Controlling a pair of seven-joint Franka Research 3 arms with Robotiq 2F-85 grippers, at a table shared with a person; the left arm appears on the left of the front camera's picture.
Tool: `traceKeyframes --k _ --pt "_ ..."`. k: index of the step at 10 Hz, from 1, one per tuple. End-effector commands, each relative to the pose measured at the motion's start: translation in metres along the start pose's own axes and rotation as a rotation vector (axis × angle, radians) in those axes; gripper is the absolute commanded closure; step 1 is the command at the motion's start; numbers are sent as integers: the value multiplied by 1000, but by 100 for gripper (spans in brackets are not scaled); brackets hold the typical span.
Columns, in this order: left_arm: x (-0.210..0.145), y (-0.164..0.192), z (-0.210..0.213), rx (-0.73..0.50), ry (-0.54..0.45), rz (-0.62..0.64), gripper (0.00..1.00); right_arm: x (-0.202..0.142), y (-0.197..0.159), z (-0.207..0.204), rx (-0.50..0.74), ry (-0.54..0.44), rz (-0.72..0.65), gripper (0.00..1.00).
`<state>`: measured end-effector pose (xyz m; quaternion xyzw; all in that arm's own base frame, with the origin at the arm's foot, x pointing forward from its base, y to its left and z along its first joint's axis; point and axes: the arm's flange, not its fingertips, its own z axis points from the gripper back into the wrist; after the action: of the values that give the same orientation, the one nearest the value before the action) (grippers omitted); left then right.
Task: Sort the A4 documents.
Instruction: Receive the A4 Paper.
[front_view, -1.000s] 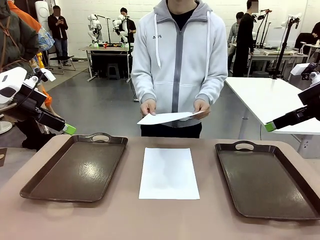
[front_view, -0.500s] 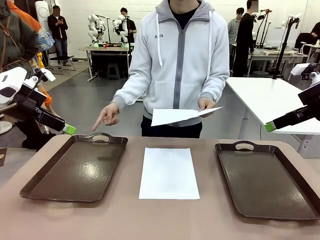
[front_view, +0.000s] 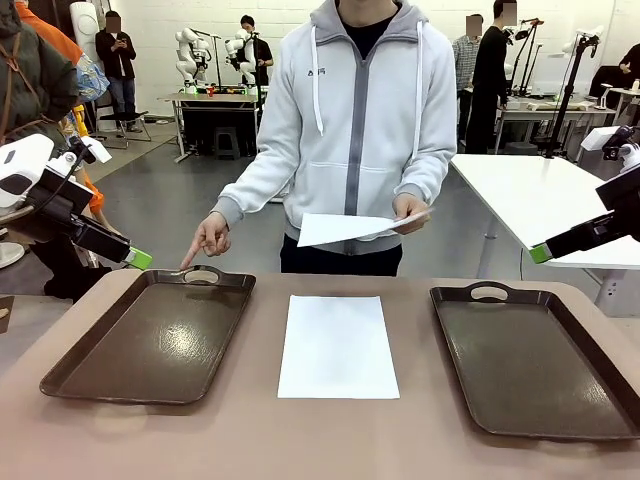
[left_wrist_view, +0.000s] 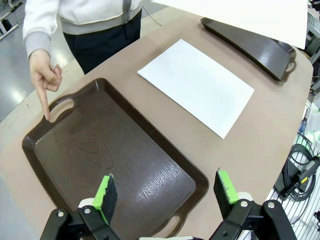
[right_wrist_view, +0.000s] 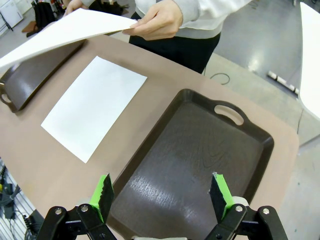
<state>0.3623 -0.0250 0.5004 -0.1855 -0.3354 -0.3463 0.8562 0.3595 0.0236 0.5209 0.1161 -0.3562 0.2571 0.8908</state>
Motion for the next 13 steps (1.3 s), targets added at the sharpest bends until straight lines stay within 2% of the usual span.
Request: traceKeyframes --k 1,8,10,13 --pt "-1 3 -2 -8 -6 -9 0 0 0 -1 5 -1 1 0" --pt "0 0 0 0 0 0 0 0 0 -1 5 -1 1 0" --pt "8 5 -21 -75 -22 127 0 0 0 -1 5 -1 1 0" --pt "42 15 -60 -179 -92 383 0 0 0 -1 5 -1 1 0"
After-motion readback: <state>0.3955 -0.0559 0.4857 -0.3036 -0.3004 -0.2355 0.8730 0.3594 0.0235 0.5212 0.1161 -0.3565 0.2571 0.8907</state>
